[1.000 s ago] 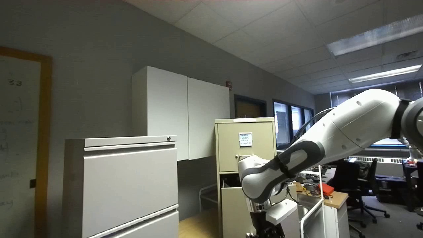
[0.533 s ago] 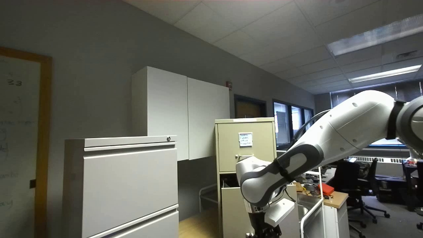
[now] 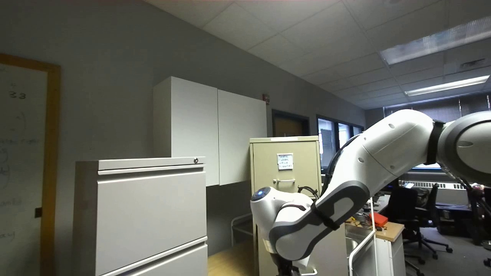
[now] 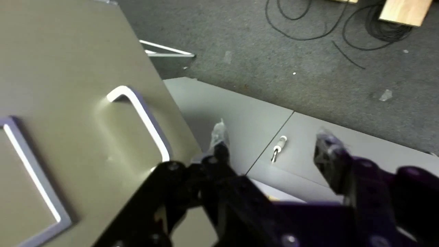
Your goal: Close the bottom drawer of the beige file cabinet
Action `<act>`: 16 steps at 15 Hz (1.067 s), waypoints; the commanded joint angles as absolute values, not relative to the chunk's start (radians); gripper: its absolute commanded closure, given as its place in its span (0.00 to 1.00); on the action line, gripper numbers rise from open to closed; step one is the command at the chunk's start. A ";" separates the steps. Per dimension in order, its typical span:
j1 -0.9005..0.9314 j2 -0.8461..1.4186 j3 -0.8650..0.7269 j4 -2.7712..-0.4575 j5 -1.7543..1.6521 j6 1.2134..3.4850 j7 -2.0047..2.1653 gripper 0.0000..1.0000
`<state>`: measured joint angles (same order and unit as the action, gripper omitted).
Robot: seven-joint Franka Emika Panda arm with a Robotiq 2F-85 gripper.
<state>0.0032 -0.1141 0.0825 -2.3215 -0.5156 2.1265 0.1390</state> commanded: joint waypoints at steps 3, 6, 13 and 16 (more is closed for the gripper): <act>0.032 -0.007 0.102 -2.248 -0.895 2.169 0.279 0.77; 0.050 0.031 0.093 -2.240 -1.116 2.198 0.344 0.99; 0.024 0.132 0.039 -2.174 -1.694 2.317 0.553 1.00; -0.007 0.195 0.008 -2.119 -1.910 2.328 0.625 1.00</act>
